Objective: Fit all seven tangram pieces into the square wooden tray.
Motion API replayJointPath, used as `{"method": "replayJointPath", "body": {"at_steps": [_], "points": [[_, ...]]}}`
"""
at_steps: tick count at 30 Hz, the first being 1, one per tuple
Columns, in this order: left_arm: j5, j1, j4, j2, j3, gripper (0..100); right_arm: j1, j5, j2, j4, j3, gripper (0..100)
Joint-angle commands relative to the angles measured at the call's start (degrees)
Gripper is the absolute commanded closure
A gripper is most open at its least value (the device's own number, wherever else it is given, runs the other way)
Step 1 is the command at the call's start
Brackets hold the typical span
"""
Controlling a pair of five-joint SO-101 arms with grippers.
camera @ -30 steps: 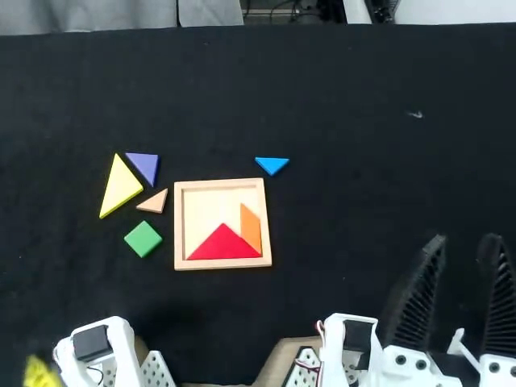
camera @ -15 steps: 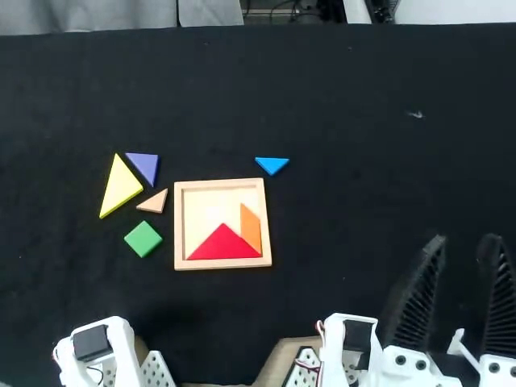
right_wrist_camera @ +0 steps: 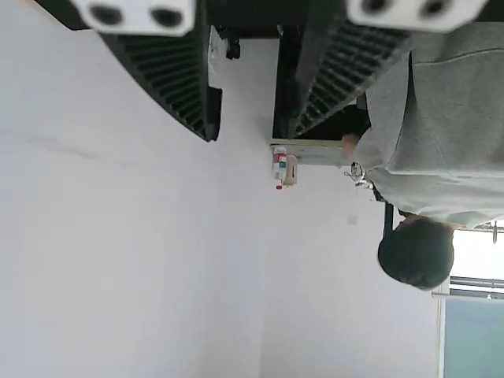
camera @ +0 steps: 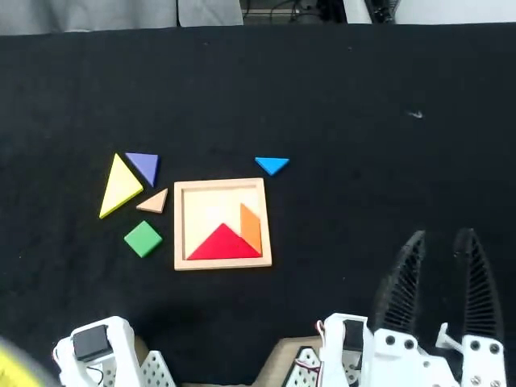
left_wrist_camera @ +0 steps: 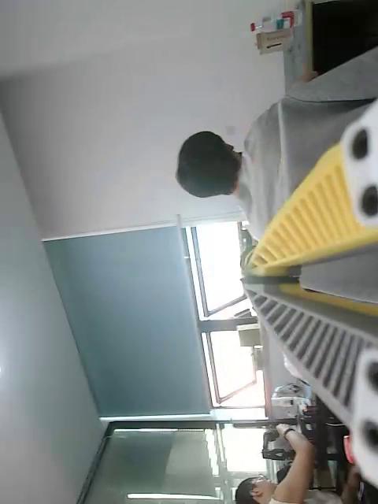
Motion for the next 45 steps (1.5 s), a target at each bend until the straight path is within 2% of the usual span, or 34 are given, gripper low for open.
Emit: {"method": "replayJointPath", "body": {"at_steps": [1, 5, 10, 15, 19, 22, 26, 30, 33, 38, 43, 45], "points": [[-4.1, -0.4, 1.0, 6.6, 5.5, 97, 0.6, 0.1, -4.8, 1.8, 0.6, 85.7], [-8.5, 0.0, 8.4, 20.3, 2.4, 97, 0.4, 2.5, -4.7, 1.8, 5.9, 85.7], [-8.8, 0.1, 18.1, 38.9, -7.8, 97, 0.3, 9.0, -1.5, 1.5, 16.9, 85.7], [-8.8, 5.6, 24.6, 49.7, -14.9, 97, -6.8, 17.1, 2.9, 1.9, 19.6, 85.7], [-6.0, 9.5, 25.8, 54.3, -12.6, 97, -9.4, 23.4, 6.9, 2.2, 21.3, 85.7], [-1.8, 9.8, 22.2, 59.2, -6.4, 97, -9.7, 24.2, 12.7, 0.5, 25.4, 85.7], [-1.6, 9.9, 14.9, 68.8, 1.3, 97, -9.7, 23.9, 25.5, -5.4, 29.1, 86.1], [-1.6, 9.9, 10.8, 81.3, 1.8, 97, -9.4, 22.8, 42.1, -9.6, 26.7, 86.1], [-1.3, 10.0, 12.2, 91.6, -3.2, 97, -9.3, 16.8, 53.5, -10.8, 22.2, 86.1], [-1.1, 10.0, 20.0, 107.2, -14.0, 97, -9.4, 8.7, 66.2, -14.1, 19.6, 86.1], [-0.5, 10.0, 19.6, 118.5, -21.1, 97, -9.7, 6.1, 71.8, -22.9, 25.0, 86.1], [2.9, 9.9, 17.9, 121.8, -23.4, 97, -9.7, 6.1, 72.5, -28.2, 28.7, 86.1]]}}
